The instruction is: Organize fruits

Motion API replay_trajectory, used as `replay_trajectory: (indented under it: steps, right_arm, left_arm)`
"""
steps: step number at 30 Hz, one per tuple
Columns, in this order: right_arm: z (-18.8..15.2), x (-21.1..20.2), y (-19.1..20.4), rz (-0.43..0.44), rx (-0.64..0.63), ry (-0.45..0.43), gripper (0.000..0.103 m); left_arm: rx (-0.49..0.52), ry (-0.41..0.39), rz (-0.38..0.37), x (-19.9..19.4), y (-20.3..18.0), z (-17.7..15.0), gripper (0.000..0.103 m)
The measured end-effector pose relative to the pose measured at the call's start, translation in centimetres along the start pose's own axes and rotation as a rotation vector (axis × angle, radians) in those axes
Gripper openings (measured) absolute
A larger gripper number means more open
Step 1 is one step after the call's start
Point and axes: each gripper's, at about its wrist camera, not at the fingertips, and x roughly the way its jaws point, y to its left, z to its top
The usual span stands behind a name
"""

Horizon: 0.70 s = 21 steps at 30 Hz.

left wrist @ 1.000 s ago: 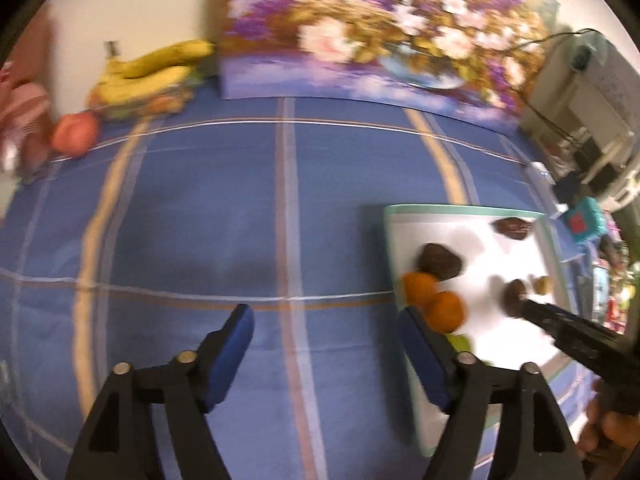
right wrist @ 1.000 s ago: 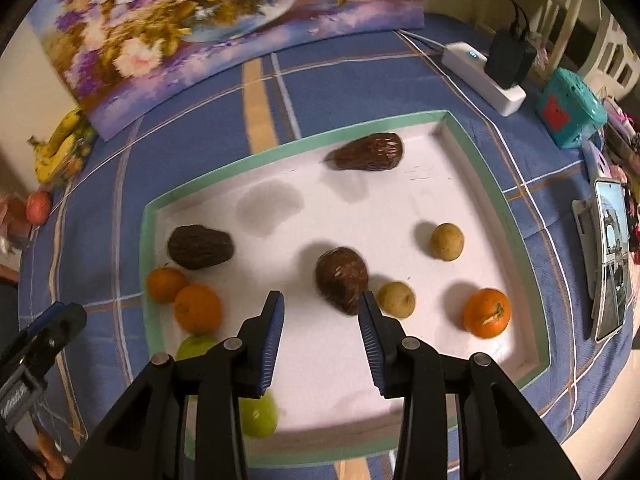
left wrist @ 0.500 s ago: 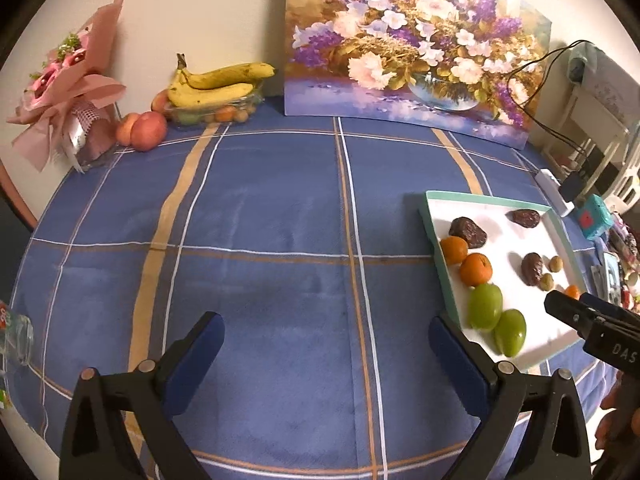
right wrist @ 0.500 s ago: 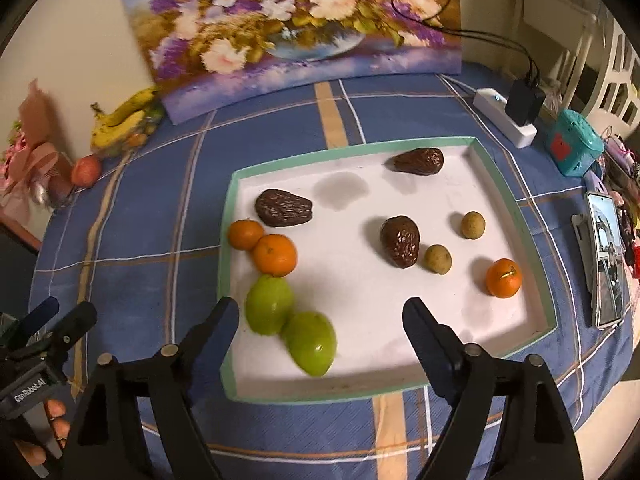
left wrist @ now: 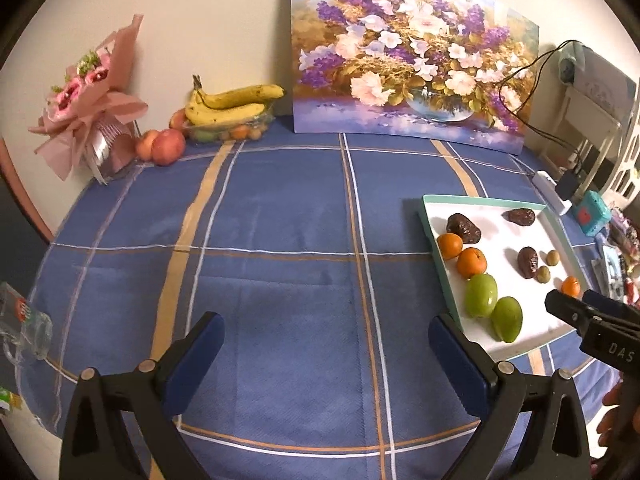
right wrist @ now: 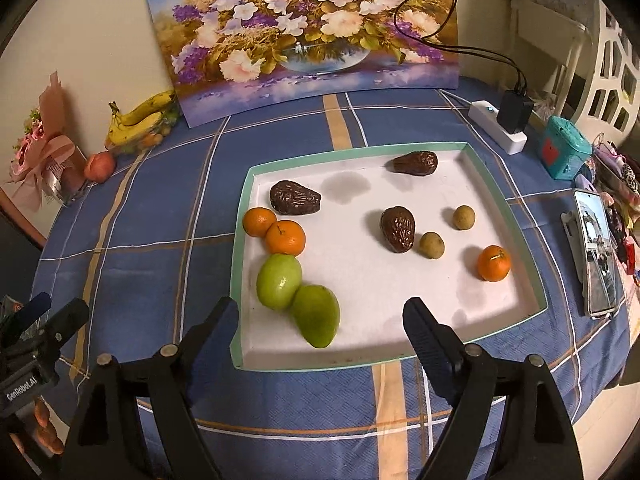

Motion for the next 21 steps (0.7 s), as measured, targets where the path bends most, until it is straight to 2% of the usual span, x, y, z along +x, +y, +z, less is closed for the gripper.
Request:
replay_trajectory:
  steps: [3, 8, 10, 21]
  right_arm:
    - [0.05, -0.05, 0.24, -0.001, -0.012, -0.004, 0.085]
    - [0.02, 0.03, 0.48, -0.001, -0.026, -0.001, 0.085]
    - [-0.04, 0.04, 0.54, -0.001, -0.029, 0.000, 0.085]
    - [-0.05, 0.10, 0.88, -0.010, -0.043, 0.003, 0.085]
  left_arm:
    - [0.002, -0.003, 0.038, -0.08, -0.04, -0.13, 0.103]
    - [-0.008, 0.019, 0.050, 0.18, 0.16, -0.18, 0.103]
    - [0.001, 0.025, 0.082, 0.19, 0.01, -0.24, 0.103]
    - [0.003, 0.043, 0.093, 0.41, 0.12, -0.27, 0.103]
